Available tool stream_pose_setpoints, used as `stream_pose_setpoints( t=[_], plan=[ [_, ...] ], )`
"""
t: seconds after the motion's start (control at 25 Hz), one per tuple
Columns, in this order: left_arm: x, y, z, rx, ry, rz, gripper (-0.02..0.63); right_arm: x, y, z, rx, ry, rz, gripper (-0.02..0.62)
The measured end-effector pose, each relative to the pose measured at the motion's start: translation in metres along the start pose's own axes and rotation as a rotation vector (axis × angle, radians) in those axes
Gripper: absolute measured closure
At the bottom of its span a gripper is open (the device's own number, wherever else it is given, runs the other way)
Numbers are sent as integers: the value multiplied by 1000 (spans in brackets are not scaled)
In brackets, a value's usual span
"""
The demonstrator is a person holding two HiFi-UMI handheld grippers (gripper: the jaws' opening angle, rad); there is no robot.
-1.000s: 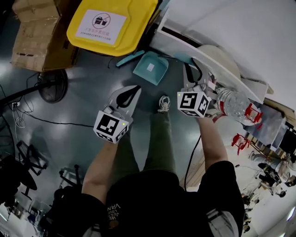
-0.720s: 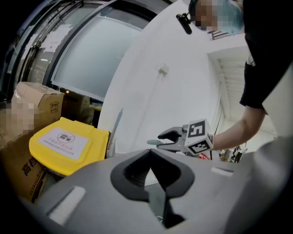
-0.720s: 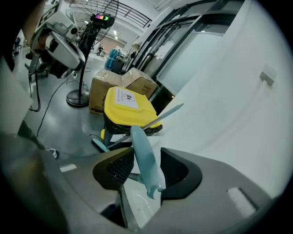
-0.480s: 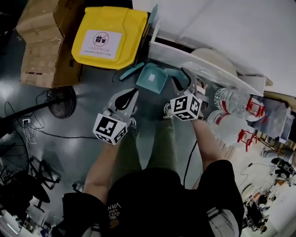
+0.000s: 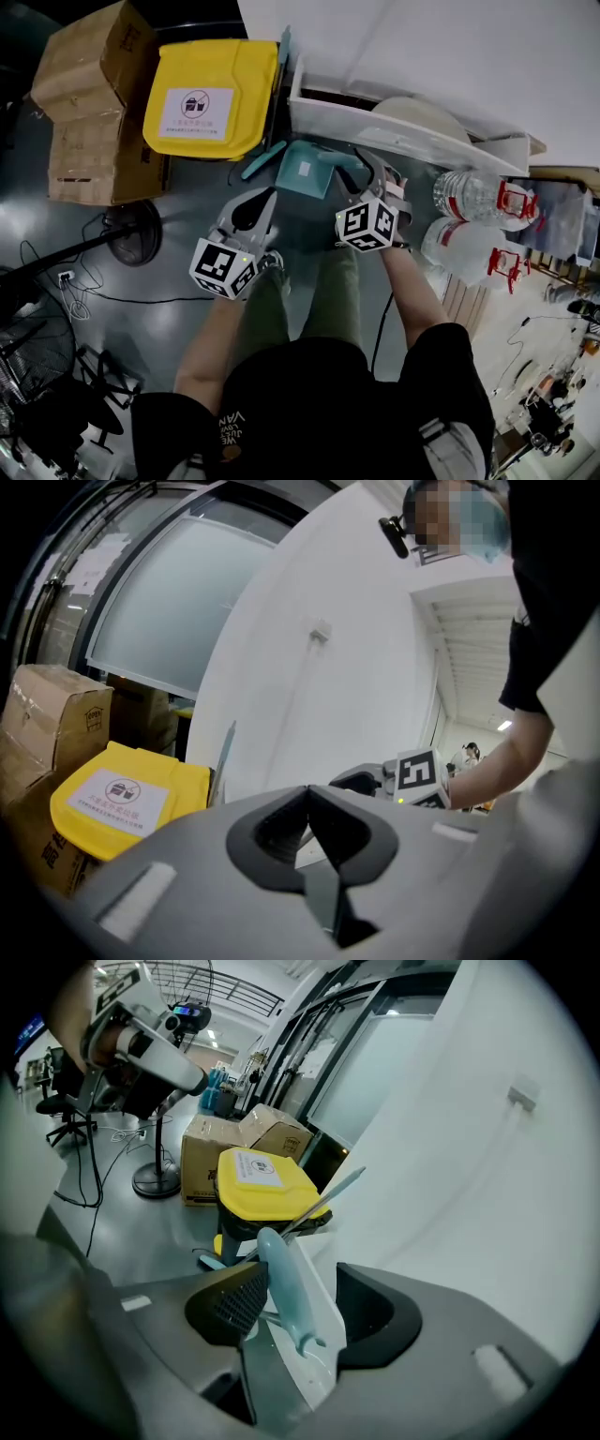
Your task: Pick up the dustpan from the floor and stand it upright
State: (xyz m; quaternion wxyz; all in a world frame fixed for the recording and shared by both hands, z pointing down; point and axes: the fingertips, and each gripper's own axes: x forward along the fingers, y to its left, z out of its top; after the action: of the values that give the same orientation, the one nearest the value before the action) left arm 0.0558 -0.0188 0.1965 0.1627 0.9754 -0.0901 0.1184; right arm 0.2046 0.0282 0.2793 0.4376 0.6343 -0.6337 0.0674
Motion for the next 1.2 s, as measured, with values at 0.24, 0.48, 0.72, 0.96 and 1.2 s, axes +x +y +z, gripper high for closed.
stream_pose_setpoints(
  t=[0.24,0.48,0.72,0.96,1.2],
  plan=[
    [-3,-10,15,6,-15,-25,552,-37,-15,14,208,-64,-65,393],
    [-20,-19,42,20,-63,-48,552,-100,-39,39,473,-196,-187,394],
    [-45,-31,73,46,-112,-63,552,-160,-50,51,630,-285,-245,396],
    [-67,-46,95,51,-152,-95,552,-205,-39,73,769,-371,-199,397],
    [-87,-54,121,61,-189,-137,552,-240,-33,96,888,-443,-182,574]
  ],
)
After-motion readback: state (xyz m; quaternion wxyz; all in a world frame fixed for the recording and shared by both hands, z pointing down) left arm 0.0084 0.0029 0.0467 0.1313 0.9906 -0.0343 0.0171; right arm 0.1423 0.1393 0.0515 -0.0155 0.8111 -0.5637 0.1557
